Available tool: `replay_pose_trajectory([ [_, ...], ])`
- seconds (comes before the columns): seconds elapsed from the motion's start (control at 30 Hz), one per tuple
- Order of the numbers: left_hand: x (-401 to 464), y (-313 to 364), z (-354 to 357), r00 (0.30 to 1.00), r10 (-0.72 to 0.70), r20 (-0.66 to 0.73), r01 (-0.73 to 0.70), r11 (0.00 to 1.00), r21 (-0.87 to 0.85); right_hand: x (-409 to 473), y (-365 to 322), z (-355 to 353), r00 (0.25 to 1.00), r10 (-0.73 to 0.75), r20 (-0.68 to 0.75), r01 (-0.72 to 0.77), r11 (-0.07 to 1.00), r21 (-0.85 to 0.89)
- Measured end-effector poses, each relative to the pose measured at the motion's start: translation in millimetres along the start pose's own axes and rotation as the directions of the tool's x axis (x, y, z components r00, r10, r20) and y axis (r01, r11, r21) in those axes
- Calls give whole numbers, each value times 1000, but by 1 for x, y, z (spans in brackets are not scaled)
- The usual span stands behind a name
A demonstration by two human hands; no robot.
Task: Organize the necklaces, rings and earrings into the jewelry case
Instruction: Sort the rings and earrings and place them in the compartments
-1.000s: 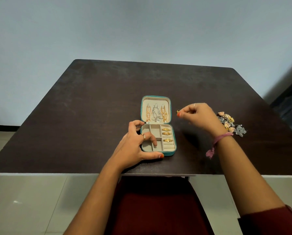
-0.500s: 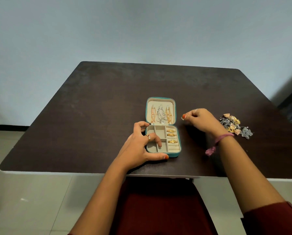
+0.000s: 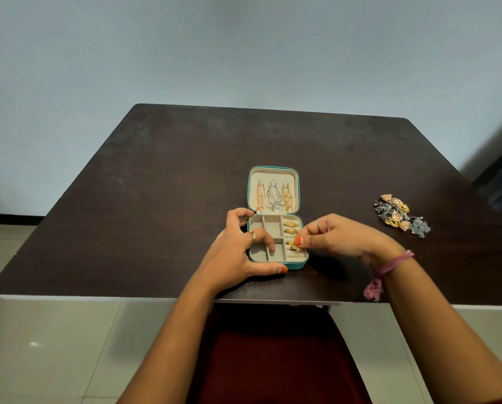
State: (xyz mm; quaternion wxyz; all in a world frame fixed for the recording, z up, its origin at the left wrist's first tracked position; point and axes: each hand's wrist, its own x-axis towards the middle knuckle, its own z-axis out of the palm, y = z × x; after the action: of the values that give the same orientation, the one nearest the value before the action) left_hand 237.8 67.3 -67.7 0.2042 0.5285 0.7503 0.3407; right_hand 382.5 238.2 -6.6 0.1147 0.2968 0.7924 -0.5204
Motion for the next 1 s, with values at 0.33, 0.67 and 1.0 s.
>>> replay_pose_trajectory([
  [0.33,0,-1,1,1000,-1,-10,1,1000,2,-11,-2,18,931,-143,-336,-12,908,-419],
  [0.67,-1,6,-1,999,-41,-18,41,999,-17,-11,42,29,834,-181,-521,352,902,250],
  [1.0,1,10,0,992,-105,-70,106,994,19,-5,51,49,712,-375,-594,314,926,-209],
])
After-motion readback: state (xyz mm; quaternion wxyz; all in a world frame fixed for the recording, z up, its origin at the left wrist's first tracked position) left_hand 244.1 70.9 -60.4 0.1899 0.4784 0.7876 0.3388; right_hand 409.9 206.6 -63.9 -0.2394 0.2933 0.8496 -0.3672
